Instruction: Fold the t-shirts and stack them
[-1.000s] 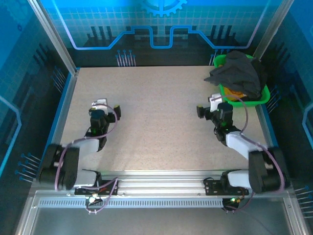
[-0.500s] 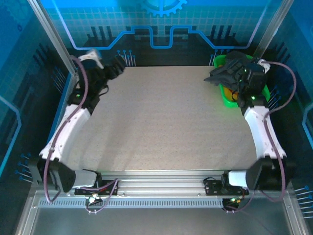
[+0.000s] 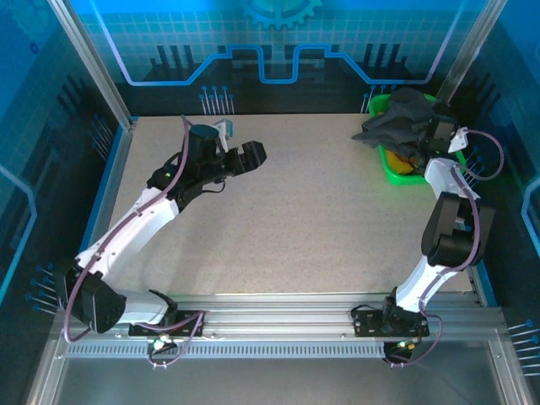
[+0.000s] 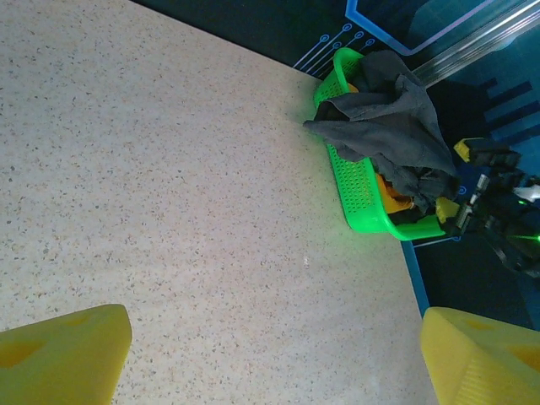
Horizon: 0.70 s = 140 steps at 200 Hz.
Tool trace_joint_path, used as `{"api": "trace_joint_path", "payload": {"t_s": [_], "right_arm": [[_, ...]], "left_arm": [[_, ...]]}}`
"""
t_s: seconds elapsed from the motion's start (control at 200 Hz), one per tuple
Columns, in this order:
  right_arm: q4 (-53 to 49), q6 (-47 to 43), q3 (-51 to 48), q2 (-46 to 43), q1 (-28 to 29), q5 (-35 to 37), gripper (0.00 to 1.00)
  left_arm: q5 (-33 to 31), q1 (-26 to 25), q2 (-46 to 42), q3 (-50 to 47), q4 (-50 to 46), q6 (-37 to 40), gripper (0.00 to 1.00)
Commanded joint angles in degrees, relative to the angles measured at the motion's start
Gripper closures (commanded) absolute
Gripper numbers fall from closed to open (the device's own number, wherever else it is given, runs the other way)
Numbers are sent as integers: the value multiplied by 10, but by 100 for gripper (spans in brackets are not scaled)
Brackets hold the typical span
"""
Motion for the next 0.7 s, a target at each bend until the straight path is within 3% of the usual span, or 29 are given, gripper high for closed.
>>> {"api": "trace_joint_path", "payload": {"t_s": [0.0, 0.095, 0.22, 0.37, 0.49, 0.695], "right_arm": [[-9, 29, 55, 42, -10, -11, 0], [-1, 37, 82, 83, -13, -34, 1], [-9, 66, 108, 119, -15, -54, 13], [16, 96, 92, 120, -13, -90, 58], [115, 134, -1, 61, 0, -64, 100], [162, 132, -82, -44, 30, -25, 100]], "left_arm": [[9, -3, -27, -6, -23, -10, 10], [2, -3, -38, -11, -32, -11, 11], [-3, -2, -48, -13, -38, -10, 11], [-11, -3, -48, -7, -47, -5, 12], [-18, -3, -49, -5, -46, -3, 12], [-10, -2, -41, -4, -42, 1, 13]]}}
